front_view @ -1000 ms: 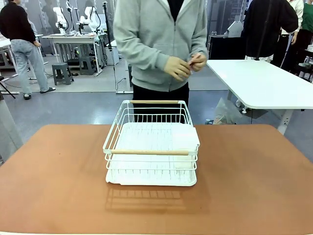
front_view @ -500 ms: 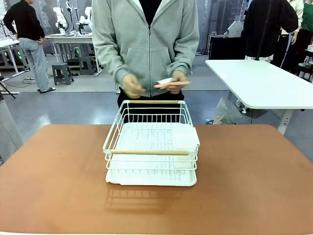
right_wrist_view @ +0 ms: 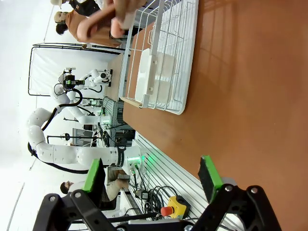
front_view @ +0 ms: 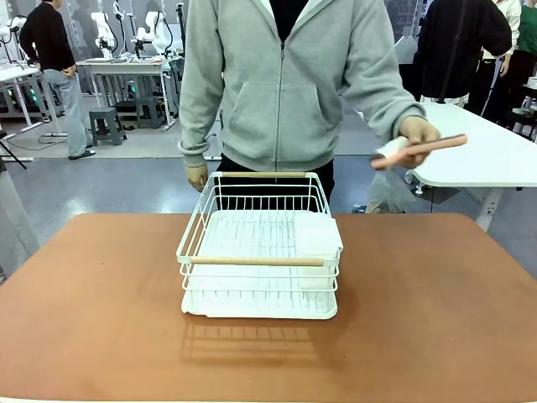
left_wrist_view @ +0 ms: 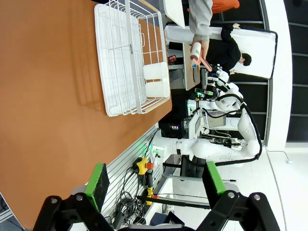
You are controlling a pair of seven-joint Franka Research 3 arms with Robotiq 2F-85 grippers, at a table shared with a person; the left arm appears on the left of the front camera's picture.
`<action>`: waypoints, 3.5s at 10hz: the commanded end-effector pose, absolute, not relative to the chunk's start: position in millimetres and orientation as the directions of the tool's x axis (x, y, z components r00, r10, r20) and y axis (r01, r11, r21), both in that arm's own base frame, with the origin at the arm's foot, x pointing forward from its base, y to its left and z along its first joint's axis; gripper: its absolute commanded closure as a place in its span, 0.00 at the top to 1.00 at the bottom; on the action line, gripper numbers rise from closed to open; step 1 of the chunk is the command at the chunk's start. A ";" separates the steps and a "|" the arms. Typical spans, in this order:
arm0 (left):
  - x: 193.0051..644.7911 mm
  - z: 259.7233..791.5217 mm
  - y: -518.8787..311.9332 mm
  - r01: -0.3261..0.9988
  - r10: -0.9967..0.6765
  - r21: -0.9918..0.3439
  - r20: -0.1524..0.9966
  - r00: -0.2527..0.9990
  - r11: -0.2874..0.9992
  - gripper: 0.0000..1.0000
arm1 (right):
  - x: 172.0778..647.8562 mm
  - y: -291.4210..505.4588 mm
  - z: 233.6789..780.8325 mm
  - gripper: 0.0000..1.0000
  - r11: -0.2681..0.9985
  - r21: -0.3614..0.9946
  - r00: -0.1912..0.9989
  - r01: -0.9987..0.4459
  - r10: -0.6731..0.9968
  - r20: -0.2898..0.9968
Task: Clean the table.
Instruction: Pick up the Lint Roller when the human hands it over.
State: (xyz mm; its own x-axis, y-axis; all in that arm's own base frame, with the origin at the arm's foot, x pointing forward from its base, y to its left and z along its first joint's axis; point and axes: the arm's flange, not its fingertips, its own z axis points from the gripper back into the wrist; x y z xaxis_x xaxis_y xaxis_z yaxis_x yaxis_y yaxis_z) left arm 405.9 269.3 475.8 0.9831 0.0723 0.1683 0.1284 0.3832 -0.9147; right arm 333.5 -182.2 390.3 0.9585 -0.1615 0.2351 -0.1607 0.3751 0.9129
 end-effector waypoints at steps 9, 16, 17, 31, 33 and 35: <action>402.7 475.9 270.0 0.130 0.073 -0.915 0.170 0.983 0.381 1.00 | 334.2 -182.5 392.1 1.00 0.368 0.914 0.956 -0.173 -0.160 0.245; 402.7 475.9 270.0 0.130 0.073 -0.915 0.170 0.983 0.381 1.00 | 322.7 -44.7 500.3 1.00 0.454 0.835 0.849 0.311 -0.528 -0.028; 402.7 475.9 270.0 0.130 0.073 -0.915 0.170 0.983 0.381 1.00 | 329.8 -30.9 501.6 1.00 0.442 0.825 0.824 0.352 -0.564 -0.049; 402.7 475.9 270.0 0.130 0.073 -0.915 0.170 0.983 0.381 1.00 | 390.4 12.6 468.0 0.62 0.435 0.837 0.727 0.332 -0.684 0.067; 402.7 475.9 270.0 0.130 0.073 -0.915 0.170 0.983 0.381 1.00 | 389.9 12.4 469.2 0.42 0.435 0.838 0.725 0.330 -0.685 0.070; 402.7 475.9 270.0 0.130 0.073 -0.915 0.170 0.983 0.381 1.00 | 389.9 11.3 469.4 0.22 0.434 0.838 0.722 0.331 -0.688 0.071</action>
State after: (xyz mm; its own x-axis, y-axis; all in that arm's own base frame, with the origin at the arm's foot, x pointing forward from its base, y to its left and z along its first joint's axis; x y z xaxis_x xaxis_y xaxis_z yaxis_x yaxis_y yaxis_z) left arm 405.8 269.6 475.4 0.9832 0.0727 0.1675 0.1276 0.3826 -0.9150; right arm 385.3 8.9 473.4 0.7273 -0.6845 0.0510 0.3587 0.4424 0.8220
